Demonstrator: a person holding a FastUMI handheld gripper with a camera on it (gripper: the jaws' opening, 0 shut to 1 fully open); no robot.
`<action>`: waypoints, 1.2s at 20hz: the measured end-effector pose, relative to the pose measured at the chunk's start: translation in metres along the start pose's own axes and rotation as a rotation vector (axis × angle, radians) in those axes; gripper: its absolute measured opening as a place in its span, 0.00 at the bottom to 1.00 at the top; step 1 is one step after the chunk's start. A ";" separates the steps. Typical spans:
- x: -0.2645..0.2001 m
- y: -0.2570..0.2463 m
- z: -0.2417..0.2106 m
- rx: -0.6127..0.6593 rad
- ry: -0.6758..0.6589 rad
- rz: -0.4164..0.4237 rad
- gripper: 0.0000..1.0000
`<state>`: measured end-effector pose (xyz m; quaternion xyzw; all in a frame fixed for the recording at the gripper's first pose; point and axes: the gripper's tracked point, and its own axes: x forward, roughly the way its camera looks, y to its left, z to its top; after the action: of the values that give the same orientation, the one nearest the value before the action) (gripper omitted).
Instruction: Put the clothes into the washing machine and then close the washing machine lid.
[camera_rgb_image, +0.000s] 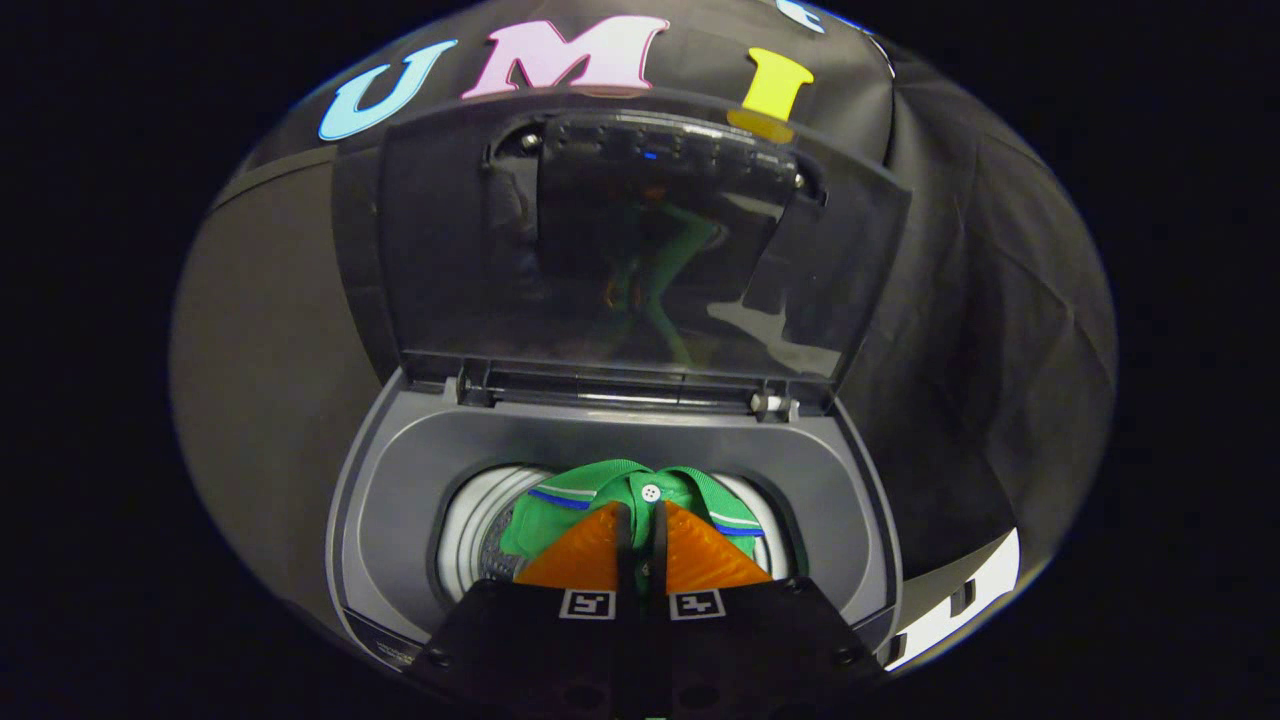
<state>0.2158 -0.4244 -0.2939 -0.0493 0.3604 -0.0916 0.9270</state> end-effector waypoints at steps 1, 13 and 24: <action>0.004 0.001 -0.004 -0.002 0.023 0.005 0.05; 0.042 0.007 -0.044 0.009 0.225 0.059 0.05; 0.035 0.002 -0.065 -0.037 0.308 0.074 0.99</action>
<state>0.1972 -0.4311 -0.3653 -0.0385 0.5013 -0.0574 0.8625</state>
